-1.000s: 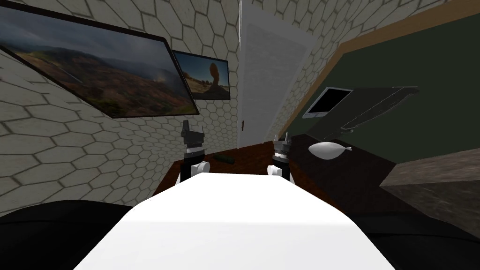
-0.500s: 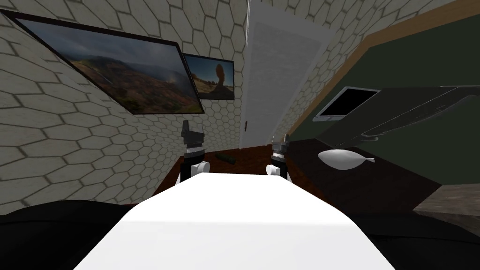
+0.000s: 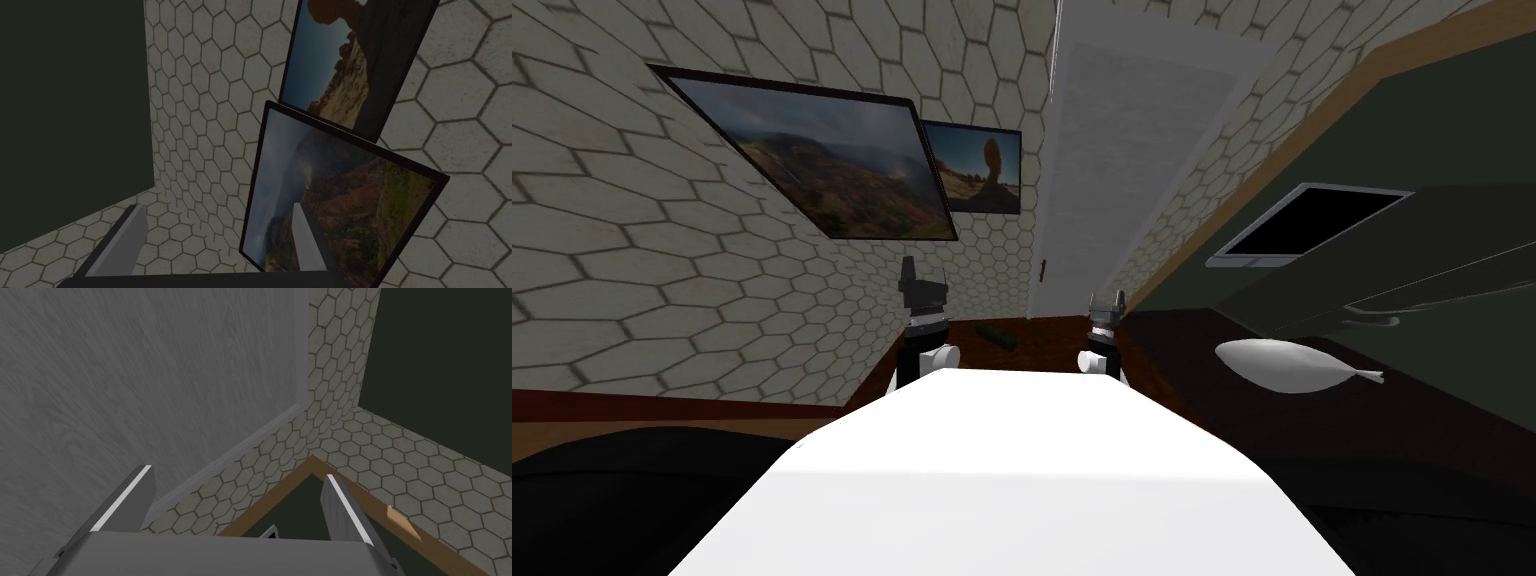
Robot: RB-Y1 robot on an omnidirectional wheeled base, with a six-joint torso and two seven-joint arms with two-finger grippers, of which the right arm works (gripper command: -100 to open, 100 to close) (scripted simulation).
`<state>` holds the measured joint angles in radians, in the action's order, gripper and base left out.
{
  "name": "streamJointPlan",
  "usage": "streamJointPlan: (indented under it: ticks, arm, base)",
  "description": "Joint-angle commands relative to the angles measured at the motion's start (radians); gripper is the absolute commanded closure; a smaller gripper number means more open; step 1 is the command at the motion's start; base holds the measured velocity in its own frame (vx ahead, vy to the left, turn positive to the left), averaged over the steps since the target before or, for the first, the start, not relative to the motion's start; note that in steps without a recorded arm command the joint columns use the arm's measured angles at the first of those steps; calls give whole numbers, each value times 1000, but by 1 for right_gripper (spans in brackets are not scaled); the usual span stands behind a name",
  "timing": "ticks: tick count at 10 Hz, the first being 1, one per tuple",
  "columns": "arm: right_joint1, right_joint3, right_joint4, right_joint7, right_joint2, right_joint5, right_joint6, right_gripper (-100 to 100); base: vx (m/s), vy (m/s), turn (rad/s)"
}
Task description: Pull the door open
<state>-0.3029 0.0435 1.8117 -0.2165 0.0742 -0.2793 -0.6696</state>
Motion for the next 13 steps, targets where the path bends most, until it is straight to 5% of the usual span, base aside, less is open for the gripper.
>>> streamJointPlan:
  ticks: [1, 13]
  arm:
    - [21, -4, -46, -26, 4, -30, -14, -100]
    - [126, -20, -322, -199, 43, -231, -99, -100]
  base:
    - [11, -94, 220]
    - [8, -81, 173]
